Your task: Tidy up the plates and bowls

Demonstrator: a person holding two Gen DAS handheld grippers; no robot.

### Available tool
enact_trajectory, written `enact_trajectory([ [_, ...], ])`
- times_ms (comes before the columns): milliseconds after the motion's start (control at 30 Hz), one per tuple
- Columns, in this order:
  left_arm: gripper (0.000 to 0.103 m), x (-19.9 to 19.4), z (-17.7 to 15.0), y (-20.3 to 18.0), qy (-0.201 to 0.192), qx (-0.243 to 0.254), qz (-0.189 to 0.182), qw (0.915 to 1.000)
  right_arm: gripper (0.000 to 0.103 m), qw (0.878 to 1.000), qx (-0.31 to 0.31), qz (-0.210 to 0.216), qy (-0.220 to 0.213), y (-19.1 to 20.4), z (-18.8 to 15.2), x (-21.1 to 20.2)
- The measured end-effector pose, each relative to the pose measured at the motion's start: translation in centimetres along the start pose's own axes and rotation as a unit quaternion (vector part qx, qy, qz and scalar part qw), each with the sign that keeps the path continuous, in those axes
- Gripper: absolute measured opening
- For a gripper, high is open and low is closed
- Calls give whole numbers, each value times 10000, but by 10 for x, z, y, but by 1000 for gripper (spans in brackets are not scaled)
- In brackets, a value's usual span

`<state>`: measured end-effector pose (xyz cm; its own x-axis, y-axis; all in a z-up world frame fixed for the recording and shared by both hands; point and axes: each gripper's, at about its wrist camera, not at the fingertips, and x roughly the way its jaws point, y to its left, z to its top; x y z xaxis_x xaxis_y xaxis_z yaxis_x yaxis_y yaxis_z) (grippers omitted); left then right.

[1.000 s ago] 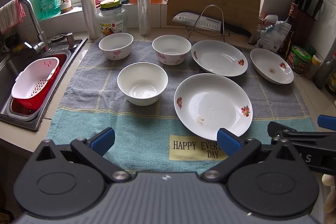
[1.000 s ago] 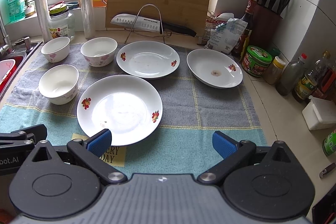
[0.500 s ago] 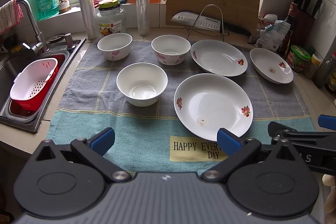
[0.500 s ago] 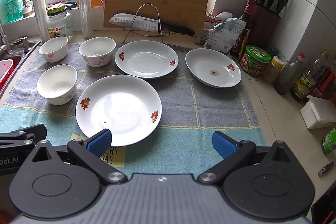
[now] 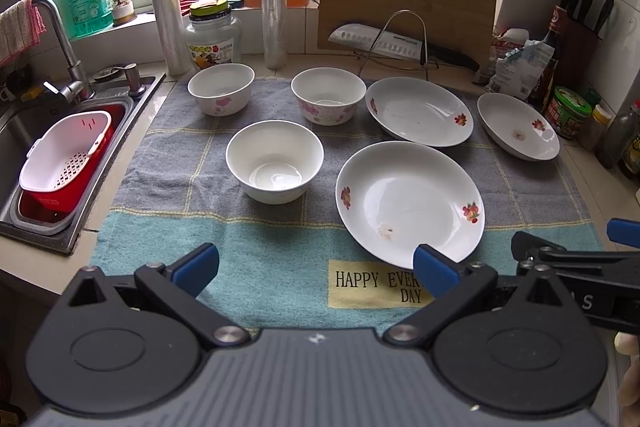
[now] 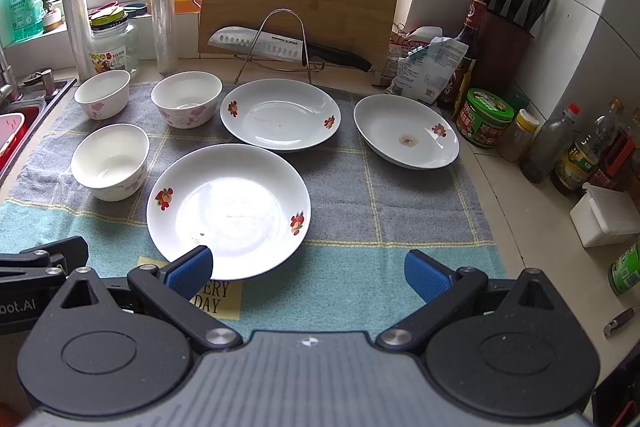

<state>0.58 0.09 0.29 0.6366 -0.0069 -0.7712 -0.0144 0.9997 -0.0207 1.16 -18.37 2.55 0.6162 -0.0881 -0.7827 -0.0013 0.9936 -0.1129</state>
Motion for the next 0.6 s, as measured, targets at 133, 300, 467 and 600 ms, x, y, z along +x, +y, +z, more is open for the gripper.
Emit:
enact_trajectory([
  [133,102,-1,-1,5,-13,1,-23,10000,103,10000,-8,-8,-9,0,0,0],
  [300,102,0,-1,7,-12,6,-39,10000,103,10000,-5,-14,-3,1,0,0],
  [467,102,1,1,11,-64,23,-109,9999,103,10000,19,-36,-28,4,1,-1],
  [600,102,0,1,16,-256,14,-206,9995,103,9999,63,-20,-79,5,2,-2],
])
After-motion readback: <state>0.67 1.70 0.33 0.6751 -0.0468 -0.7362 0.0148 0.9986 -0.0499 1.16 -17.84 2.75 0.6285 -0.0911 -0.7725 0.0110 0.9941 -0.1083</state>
